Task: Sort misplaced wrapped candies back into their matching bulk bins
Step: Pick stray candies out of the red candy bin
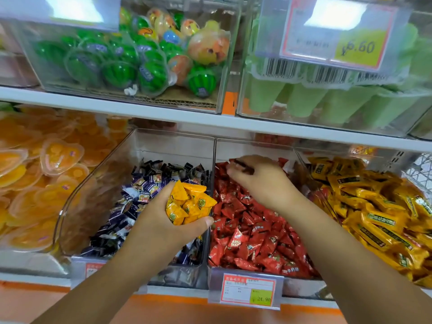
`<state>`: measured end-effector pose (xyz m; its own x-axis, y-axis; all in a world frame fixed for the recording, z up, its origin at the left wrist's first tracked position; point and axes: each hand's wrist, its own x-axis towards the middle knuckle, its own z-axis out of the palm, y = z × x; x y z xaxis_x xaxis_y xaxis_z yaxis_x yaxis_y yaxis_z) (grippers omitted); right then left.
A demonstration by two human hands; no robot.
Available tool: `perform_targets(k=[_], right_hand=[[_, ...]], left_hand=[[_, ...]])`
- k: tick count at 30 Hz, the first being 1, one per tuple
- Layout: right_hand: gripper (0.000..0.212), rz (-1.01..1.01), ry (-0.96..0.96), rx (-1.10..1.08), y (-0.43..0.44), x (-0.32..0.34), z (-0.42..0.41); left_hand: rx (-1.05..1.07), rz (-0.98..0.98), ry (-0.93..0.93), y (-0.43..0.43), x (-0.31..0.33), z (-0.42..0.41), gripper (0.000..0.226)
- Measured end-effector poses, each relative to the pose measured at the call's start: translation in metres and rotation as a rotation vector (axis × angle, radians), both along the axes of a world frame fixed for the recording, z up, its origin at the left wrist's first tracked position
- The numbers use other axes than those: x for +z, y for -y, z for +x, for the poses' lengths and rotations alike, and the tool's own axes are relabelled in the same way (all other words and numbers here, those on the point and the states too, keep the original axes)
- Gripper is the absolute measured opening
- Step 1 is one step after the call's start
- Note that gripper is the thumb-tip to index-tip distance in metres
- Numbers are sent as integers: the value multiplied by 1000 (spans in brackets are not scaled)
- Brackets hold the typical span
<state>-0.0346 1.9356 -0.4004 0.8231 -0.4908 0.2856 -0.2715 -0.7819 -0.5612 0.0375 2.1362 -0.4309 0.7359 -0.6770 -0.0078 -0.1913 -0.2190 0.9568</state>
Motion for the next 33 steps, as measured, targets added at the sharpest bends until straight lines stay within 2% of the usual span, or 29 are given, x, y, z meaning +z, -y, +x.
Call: perform_targets(k=[2, 5, 7, 9, 11, 12, 14, 17, 20, 25, 27, 29, 31, 33], right_hand=[[26, 120, 75, 30, -10, 10, 5], [48, 174, -62, 152, -21, 17, 12], [45, 105, -130, 139, -16, 25, 6], [43, -50, -368, 72, -3, 34, -9], [62, -123, -729, -5, 12, 32, -25], [77, -102, -873, -48, 16, 27, -31], [101, -12, -1013, -111, 17, 11, -32], [112, -28, -1031, -166, 16, -20, -18], [105, -114, -1000, -216, 14, -35, -10], [96, -81, -853, -239, 22, -48, -16], [95, -57, -856, -241, 22, -50, -15], [93, -45, -864, -235, 21, -50, -15], [85, -29, -807, -232, 22, -50, -18], [77, -20, -724, -233, 22, -50, -22]], left_hand=[[-11, -3, -6, 0, 0, 0, 63], [-18, -20, -1, -1, -1, 0, 48], [-19, -24, 2, -1, -2, 1, 53], [-26, -13, 11, -3, -2, 1, 69], [-39, -10, 10, -4, -3, 1, 75], [-44, -6, 11, -4, -3, 1, 70], [-62, -10, 19, -4, -2, 1, 53], [-78, -20, 24, -4, -2, 0, 38], [-77, -20, 34, -4, 0, -1, 37], [-65, -18, 46, -4, 0, -2, 38], [-52, -5, 39, -5, -1, -2, 44], [-28, 21, 39, -5, -4, 1, 61], [0, 46, 55, -4, -5, 2, 80], [11, 57, 62, -4, -4, 0, 83]])
